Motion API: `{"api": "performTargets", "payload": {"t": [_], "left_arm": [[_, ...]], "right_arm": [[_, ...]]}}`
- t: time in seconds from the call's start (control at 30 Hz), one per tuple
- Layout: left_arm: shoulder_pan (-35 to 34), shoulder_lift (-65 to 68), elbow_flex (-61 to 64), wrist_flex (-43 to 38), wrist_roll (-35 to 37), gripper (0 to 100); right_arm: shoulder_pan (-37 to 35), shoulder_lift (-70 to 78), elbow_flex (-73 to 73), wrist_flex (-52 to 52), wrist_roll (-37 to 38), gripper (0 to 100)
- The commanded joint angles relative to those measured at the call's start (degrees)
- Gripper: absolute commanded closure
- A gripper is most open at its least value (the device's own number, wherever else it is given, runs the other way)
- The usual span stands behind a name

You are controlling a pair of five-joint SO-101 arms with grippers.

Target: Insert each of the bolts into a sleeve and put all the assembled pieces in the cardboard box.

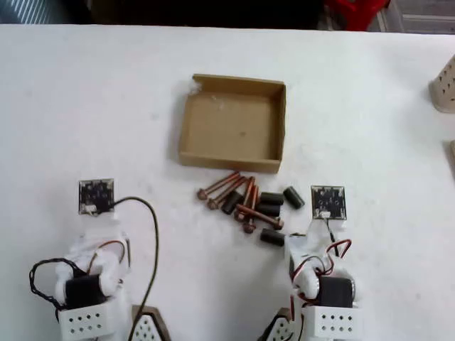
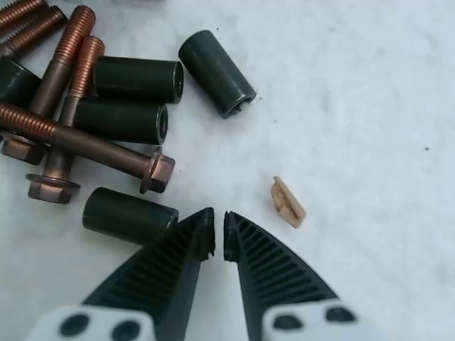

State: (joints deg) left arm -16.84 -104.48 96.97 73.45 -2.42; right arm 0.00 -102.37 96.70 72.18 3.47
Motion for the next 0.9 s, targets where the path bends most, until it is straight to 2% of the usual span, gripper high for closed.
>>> {"api": "performTargets", "payload": {"t": [0.0, 0.33, 0.67, 0.87], "left_arm": [[-0.22, -0.31, 0.0, 0.26, -0.62, 98], [-0.22, -0.31, 0.0, 0.26, -0.62, 98], [-0.22, -0.31, 0.0, 0.26, -0.62, 98], [-0.22, -0.31, 0.0, 0.26, -0.62, 98]], "right_arm": [[-0.48, -0.4, 0.18, 0.22, 0.18, 98.1], [-0.84, -0.4, 0.18, 0.22, 0.18, 98.1], [-4.18, -0.48, 0.0, 0.04, 0.18, 98.1], [-4.09, -0.84, -0.09, -7.25, 0.18, 98.1]]}}
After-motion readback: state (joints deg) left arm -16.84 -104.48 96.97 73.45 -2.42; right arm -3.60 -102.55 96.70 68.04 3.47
